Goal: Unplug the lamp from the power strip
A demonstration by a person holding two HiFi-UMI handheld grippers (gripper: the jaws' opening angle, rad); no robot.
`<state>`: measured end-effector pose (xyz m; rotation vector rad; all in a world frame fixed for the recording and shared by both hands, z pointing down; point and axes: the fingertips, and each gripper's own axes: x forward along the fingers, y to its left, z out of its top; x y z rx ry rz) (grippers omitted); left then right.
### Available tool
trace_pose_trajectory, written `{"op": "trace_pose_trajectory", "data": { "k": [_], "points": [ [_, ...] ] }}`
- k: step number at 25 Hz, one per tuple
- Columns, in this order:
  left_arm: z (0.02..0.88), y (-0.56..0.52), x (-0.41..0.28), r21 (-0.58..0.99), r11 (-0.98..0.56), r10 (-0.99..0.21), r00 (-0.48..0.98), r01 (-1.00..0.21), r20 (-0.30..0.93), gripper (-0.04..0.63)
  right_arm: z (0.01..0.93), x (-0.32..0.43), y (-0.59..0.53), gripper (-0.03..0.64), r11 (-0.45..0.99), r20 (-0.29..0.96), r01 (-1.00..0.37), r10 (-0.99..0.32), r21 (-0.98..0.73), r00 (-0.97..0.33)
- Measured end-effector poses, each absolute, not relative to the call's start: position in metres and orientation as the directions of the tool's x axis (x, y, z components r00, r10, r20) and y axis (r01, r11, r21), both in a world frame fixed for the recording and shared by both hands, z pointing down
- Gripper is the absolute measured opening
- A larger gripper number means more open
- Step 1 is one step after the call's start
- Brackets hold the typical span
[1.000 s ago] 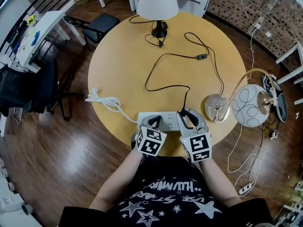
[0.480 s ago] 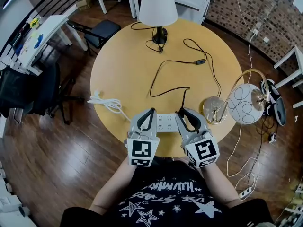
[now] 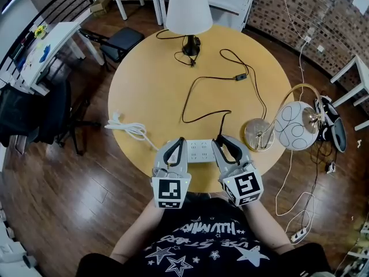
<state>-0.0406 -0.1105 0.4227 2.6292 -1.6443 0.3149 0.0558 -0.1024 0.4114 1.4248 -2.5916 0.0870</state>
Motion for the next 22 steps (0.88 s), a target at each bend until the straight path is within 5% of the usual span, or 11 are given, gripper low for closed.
{"op": "trace_pose_trajectory", "data": {
  "k": [22],
  "points": [
    [0.4212,-0.1077,-0.0396,-0.111,-0.452,-0.885,0.430,-0.885,0.179,0.005,0.4199,0.0503,-0.1011,0.083,0.547,0.211,-0.834,-0.826,0.072,-0.523]
  ]
}}
